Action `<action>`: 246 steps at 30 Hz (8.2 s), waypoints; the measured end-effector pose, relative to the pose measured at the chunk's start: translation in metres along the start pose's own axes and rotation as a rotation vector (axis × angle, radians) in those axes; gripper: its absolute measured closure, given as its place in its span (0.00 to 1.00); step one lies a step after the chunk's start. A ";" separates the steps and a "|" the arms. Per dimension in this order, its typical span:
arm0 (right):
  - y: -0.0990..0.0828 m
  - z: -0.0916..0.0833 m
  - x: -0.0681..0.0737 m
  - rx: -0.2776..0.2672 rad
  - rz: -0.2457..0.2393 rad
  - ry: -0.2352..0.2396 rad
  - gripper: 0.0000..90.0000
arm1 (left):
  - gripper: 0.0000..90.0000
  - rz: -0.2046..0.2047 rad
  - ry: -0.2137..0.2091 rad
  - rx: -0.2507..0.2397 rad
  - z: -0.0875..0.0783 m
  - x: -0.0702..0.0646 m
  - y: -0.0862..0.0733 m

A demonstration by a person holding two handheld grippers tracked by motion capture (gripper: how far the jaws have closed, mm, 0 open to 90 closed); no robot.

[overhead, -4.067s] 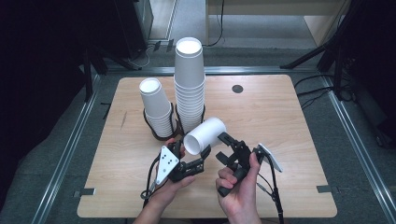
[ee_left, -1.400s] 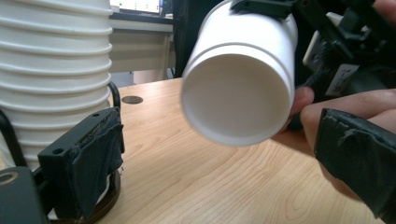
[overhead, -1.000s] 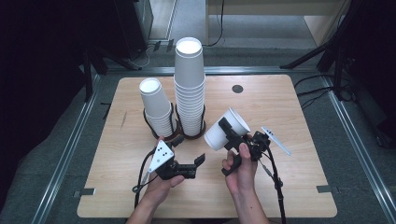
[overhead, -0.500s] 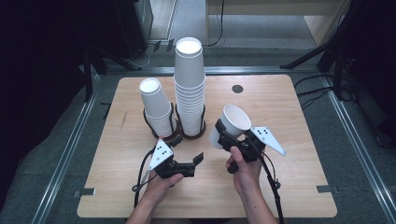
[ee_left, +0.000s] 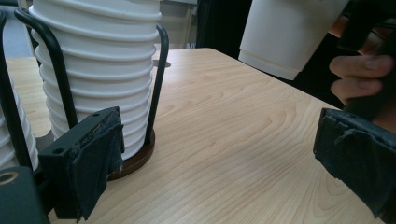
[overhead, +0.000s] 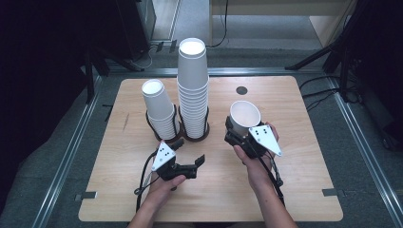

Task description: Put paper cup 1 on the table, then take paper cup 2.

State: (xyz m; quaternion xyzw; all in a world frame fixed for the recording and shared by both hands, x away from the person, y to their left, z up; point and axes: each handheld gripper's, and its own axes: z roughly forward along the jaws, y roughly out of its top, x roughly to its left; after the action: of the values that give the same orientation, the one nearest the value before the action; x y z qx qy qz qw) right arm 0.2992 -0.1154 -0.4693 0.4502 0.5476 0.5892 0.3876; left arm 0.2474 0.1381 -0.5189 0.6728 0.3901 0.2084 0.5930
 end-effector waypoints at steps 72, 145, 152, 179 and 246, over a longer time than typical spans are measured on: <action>-0.064 0.098 -0.087 0.202 -0.145 -0.150 0.14 | 0.02 -0.017 0.071 0.012 -0.004 0.010 0.002; 0.030 -0.030 -0.065 0.125 -0.064 0.035 0.00 | 0.02 0.021 0.232 -0.042 -0.003 0.001 0.044; 0.058 -0.027 -0.045 0.085 -0.059 0.083 0.00 | 0.02 0.027 0.300 -0.062 0.007 -0.002 0.064; 0.120 0.022 0.027 0.030 -0.031 0.281 0.00 | 0.02 0.043 0.392 -0.098 0.043 0.004 0.097; 0.140 0.104 0.081 0.097 -0.055 0.452 0.13 | 0.06 0.095 0.369 -0.110 0.068 0.018 0.106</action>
State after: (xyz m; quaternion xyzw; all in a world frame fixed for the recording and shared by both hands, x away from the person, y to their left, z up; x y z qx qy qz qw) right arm 0.3795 -0.0215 -0.3222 0.3101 0.6600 0.6374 0.2490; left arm 0.3383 0.1098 -0.4349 0.6073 0.4479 0.3773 0.5368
